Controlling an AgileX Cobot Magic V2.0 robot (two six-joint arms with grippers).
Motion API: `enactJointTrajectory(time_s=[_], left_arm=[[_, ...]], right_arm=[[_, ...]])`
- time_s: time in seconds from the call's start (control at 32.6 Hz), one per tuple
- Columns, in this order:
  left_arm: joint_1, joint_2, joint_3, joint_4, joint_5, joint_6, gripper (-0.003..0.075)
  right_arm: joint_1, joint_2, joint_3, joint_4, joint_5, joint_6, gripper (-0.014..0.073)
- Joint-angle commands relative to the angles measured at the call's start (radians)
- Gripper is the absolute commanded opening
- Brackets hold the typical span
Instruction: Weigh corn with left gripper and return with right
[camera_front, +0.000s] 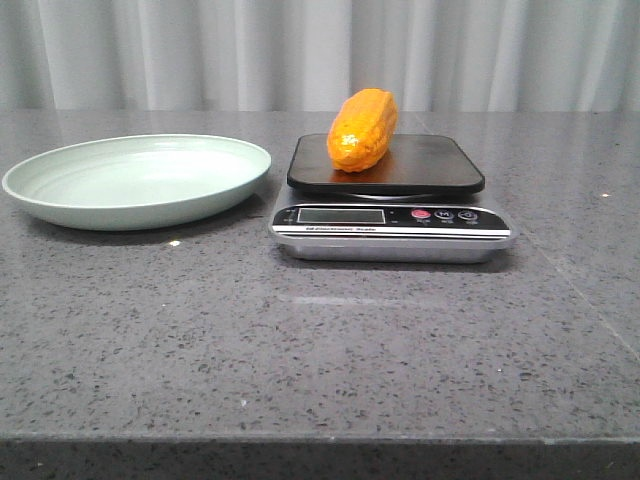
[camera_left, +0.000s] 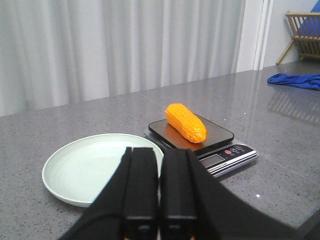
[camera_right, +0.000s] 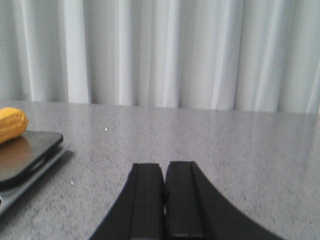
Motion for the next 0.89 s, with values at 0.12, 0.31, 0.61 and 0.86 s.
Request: enactJointTrajectory(time_s=[0.12, 0.31, 0.61, 0.86], left_arm=[[0.001, 0.014, -0.022, -0.002, -0.088, -0.001, 0.0127], [0.001, 0.014, -0.022, -0.002, -0.088, -0.001, 0.0127], [0.001, 0.014, -0.022, -0.002, -0.088, -0.001, 0.0127], [0.001, 0.014, -0.022, -0.002, -0.088, -0.001, 0.0127]], right_arm=[[-0.004, 0.0, -0.119, 0.0, -0.083, -0.005, 0.0152], [-0.004, 0.189, -0.382, 0.028, 0.207, 0.004, 0.0152], [-0.004, 0.375, -0.511, 0.173, 0.373, 0.004, 0.0152], [0.032, 0.509, -0.599, 0.344, 0.589, -0.069, 0.0246]])
